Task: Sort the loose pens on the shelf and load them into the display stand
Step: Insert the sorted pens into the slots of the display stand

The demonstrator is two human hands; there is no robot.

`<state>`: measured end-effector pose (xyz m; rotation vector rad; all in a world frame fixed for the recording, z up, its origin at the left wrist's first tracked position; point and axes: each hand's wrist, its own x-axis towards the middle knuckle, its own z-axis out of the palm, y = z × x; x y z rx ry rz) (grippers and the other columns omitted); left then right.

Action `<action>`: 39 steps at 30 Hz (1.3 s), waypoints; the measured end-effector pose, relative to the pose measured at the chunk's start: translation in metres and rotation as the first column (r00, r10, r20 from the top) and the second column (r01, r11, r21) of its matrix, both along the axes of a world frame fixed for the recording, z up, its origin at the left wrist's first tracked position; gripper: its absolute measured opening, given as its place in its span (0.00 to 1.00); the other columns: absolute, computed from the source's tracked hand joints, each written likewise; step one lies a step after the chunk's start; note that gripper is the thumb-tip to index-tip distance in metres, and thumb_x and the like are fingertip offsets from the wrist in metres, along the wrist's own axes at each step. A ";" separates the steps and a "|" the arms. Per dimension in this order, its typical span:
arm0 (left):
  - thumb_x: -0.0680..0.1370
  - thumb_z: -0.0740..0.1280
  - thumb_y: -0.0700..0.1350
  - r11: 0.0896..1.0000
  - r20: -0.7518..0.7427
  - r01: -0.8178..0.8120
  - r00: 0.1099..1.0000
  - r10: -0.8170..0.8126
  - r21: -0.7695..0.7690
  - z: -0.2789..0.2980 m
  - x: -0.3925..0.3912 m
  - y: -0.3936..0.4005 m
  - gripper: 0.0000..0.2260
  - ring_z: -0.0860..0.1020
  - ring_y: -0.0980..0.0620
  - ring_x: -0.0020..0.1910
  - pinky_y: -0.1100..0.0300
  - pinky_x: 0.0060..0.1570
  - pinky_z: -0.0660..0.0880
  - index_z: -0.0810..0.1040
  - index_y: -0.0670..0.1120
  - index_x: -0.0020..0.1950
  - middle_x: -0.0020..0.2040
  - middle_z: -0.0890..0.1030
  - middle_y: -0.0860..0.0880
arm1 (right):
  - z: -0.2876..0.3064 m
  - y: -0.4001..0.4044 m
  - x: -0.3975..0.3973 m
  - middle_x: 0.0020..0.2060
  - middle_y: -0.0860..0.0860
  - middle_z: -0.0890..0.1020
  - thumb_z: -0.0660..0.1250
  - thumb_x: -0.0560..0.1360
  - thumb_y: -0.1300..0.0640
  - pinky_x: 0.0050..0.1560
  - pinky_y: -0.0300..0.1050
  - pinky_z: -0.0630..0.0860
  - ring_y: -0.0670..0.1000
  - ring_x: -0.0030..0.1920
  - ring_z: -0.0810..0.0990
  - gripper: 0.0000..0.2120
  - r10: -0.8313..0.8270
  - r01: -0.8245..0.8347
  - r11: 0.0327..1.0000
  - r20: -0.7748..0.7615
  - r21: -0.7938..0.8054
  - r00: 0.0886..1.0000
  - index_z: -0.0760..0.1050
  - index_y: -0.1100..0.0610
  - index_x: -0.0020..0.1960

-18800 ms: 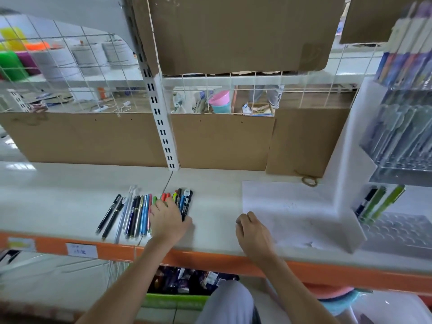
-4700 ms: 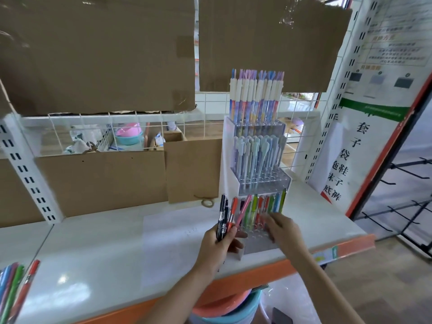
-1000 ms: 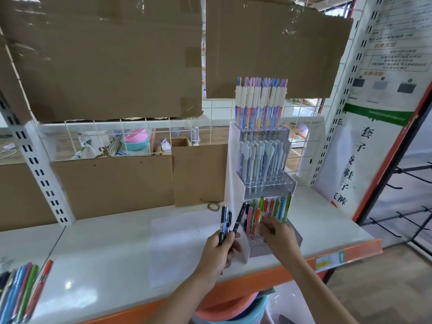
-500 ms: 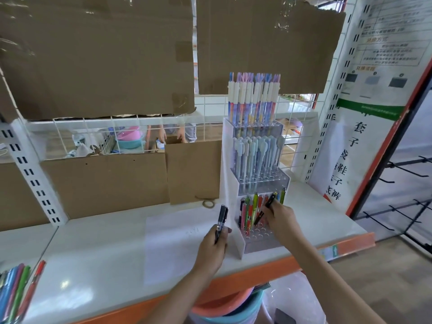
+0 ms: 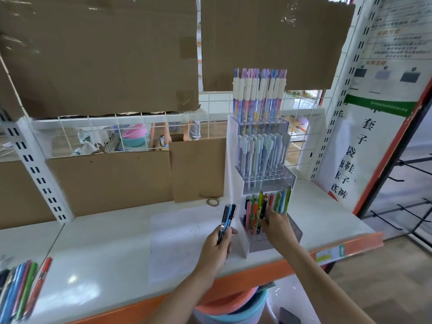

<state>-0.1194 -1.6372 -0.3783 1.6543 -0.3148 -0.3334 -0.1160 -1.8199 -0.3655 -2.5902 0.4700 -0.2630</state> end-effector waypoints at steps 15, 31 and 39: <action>0.83 0.54 0.47 0.992 -0.037 0.048 0.998 -0.044 0.114 0.003 -0.006 -0.017 0.12 0.67 0.59 0.21 0.67 0.23 0.63 0.74 0.45 0.45 0.27 0.74 0.54 | 0.032 -0.008 -0.038 0.29 0.51 0.75 0.60 0.80 0.57 0.30 0.42 0.66 0.50 0.28 0.72 0.14 -0.087 0.013 0.955 0.237 0.295 0.967 0.65 0.56 0.36; 0.82 0.57 0.44 0.999 -0.014 -0.006 1.000 0.006 -0.034 0.001 0.001 -0.001 0.10 0.61 0.59 0.22 0.67 0.23 0.59 0.74 0.40 0.50 0.30 0.66 0.51 | 0.013 -0.013 0.004 0.39 0.61 0.80 0.58 0.80 0.60 0.35 0.49 0.70 0.57 0.35 0.76 0.07 0.021 -0.016 0.997 0.059 -0.071 0.998 0.69 0.62 0.46; 0.82 0.56 0.47 0.998 0.074 0.052 0.996 -0.050 -0.025 0.005 -0.012 -0.007 0.12 0.63 0.61 0.23 0.70 0.26 0.61 0.74 0.40 0.53 0.29 0.67 0.52 | 0.006 -0.008 -0.004 0.37 0.54 0.75 0.57 0.81 0.57 0.35 0.45 0.65 0.55 0.36 0.73 0.09 -0.050 0.052 0.997 0.035 -0.059 0.998 0.64 0.58 0.43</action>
